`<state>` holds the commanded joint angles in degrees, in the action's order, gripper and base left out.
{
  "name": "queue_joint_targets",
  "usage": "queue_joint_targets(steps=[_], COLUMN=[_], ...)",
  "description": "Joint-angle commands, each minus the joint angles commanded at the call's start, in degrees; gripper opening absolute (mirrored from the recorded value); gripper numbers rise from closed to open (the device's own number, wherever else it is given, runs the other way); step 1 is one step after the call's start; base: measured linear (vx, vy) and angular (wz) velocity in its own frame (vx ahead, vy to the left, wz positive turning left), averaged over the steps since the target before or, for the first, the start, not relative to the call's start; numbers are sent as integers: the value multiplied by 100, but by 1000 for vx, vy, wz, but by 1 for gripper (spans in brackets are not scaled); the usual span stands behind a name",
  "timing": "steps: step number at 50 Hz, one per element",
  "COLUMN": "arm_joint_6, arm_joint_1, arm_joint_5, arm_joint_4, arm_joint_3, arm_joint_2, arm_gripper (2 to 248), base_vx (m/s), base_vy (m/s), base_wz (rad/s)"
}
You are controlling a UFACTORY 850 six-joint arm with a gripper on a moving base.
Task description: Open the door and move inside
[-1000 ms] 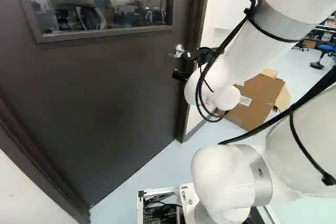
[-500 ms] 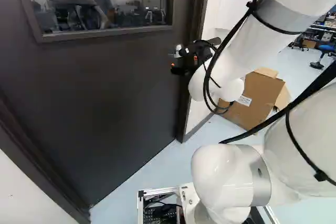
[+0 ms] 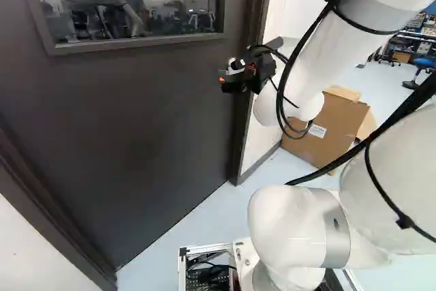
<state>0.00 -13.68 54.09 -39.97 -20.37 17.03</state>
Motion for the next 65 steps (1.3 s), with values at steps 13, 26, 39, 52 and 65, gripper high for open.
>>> queue_joint_targets(steps=[13, 26, 39, 52, 65], arm_joint_6=[0, 0, 0, 0, 0], arm_joint_1=[-159, -228, -237, -217, -214], arm_joint_5=[80, 352, 424, 428, 428], arm_joint_4=[-776, -1249, -1405, -1557, -1666], arm_joint_3=[-221, -456, -693, -883, -945], arm_joint_2=[-242, -474, -546, -545, -479], arm_gripper=[247, 247, 247, 247, 247], base_vx=[0, 0, 0, 0, 0], base_vy=[0, 0, 0, 0, 0], base_wz=[0, 0, 0, 0, 0])
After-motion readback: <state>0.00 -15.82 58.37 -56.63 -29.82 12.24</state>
